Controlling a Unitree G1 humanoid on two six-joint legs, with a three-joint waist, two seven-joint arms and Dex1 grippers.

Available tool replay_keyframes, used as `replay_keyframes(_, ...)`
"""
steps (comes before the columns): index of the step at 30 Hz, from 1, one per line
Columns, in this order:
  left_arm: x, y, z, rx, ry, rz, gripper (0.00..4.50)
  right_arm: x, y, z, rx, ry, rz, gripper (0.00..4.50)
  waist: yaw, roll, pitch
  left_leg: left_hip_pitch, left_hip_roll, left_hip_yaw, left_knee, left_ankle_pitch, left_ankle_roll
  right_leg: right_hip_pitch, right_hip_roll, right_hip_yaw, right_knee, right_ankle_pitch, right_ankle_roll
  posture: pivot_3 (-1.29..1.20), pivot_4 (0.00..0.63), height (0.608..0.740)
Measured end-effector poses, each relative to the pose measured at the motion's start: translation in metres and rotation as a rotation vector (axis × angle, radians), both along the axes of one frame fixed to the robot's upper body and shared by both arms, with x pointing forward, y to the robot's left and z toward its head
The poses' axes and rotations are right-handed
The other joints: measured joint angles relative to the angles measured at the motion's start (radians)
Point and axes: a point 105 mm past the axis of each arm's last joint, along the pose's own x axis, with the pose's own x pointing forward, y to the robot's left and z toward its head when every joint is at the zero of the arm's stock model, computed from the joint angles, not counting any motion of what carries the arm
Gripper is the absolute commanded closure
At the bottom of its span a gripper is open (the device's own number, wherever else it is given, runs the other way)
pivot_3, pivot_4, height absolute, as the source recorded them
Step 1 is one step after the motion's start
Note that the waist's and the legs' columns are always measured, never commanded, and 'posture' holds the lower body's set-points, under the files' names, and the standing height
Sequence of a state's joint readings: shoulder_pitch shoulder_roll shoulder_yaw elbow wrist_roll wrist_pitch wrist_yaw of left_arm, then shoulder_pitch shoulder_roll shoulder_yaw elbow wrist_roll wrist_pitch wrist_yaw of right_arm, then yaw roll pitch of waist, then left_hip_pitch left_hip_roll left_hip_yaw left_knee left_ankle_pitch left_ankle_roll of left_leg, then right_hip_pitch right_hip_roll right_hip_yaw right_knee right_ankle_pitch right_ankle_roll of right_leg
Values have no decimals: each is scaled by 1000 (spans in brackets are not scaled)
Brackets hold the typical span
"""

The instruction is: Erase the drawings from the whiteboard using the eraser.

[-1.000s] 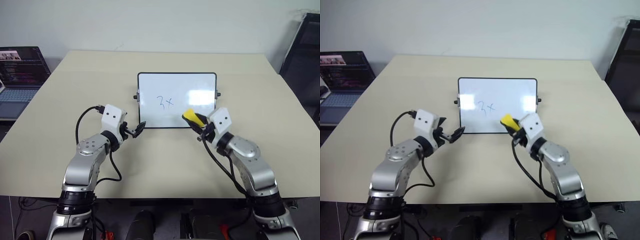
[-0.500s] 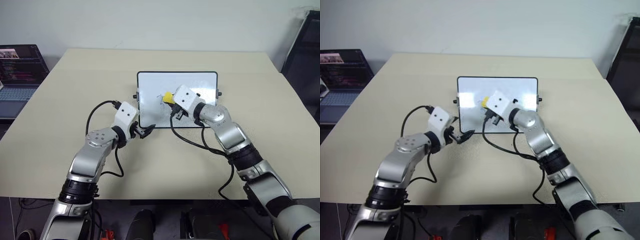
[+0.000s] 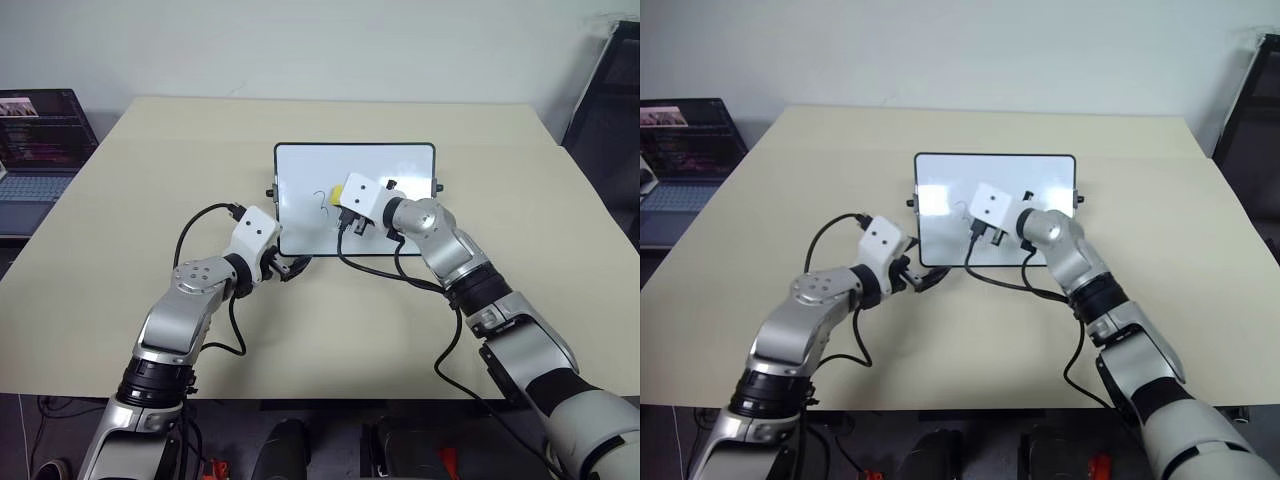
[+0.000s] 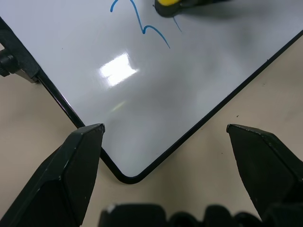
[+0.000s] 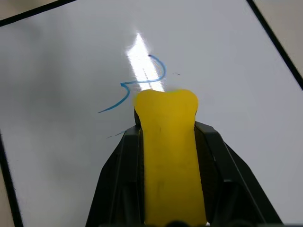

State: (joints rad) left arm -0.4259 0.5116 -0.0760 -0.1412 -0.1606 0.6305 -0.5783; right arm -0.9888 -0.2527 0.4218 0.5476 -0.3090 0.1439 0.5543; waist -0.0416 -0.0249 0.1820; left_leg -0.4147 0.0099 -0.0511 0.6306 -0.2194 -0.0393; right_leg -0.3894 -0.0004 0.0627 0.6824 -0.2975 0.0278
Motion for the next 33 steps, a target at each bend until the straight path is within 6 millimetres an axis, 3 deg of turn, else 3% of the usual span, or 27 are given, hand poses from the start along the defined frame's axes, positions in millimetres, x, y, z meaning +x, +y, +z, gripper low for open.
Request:
replay_keyframes(7, -1, -2, 0, -4, 8, 0, 0, -2, -1, -5, -96, -31, 38, 3409, 0, 0, 0, 0, 0, 0, 2, 0, 0, 0, 0, 0, 2, 0, 0, 0, 150, 740)
replay_keyframes(15, -1, -3, 1, -6, 6, -3, 0, 9, -6, 9, -78, -73, -14, 3409, 0, 0, 0, 0, 0, 0, 4, 0, 0, 0, 0, 0, 4, 0, 0, 0, 150, 740)
replay_keyframes(24, -2, -5, 1, -8, 2, -9, 0, -11, -10, -23, -165, 78, 81, 3409, -2, 0, 0, 1, 0, -1, 10, 0, 0, 0, 0, 0, 11, 0, 0, 0, 150, 740)
replay_keyframes(33, -3, -6, 1, -7, 2, -15, 0, 11, -18, 5, -96, -75, -59, 3409, -8, 0, 0, 1, 0, -1, 14, 1, 0, 1, 1, 0, 15, 0, 0, 0, 150, 740)
